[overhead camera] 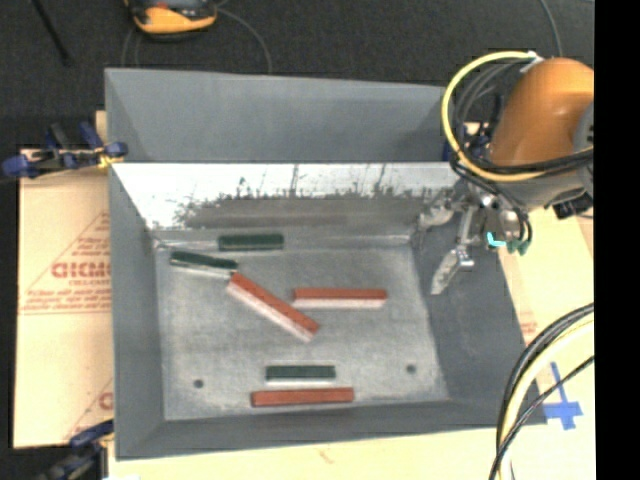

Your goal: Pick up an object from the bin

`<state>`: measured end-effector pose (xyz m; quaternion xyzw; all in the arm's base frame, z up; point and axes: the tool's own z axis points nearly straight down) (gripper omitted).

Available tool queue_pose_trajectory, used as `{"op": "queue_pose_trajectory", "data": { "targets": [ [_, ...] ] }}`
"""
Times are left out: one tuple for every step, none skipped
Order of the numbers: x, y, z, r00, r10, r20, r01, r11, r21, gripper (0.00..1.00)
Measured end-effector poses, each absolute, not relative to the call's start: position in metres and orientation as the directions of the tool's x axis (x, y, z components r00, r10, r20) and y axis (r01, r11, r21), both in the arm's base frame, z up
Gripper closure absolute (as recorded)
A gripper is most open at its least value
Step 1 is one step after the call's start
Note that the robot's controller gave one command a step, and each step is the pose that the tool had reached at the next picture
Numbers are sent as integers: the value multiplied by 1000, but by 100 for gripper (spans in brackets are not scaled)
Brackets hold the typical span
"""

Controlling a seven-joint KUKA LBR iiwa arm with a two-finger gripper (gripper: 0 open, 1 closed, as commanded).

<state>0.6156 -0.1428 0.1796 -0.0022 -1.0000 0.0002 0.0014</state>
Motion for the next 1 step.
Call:
{"op": "queue_pose_trajectory", "data": {
  "targets": [
    [617,-142,184,-1000,1,-5,1,1000,-2,0]
  ]
}}
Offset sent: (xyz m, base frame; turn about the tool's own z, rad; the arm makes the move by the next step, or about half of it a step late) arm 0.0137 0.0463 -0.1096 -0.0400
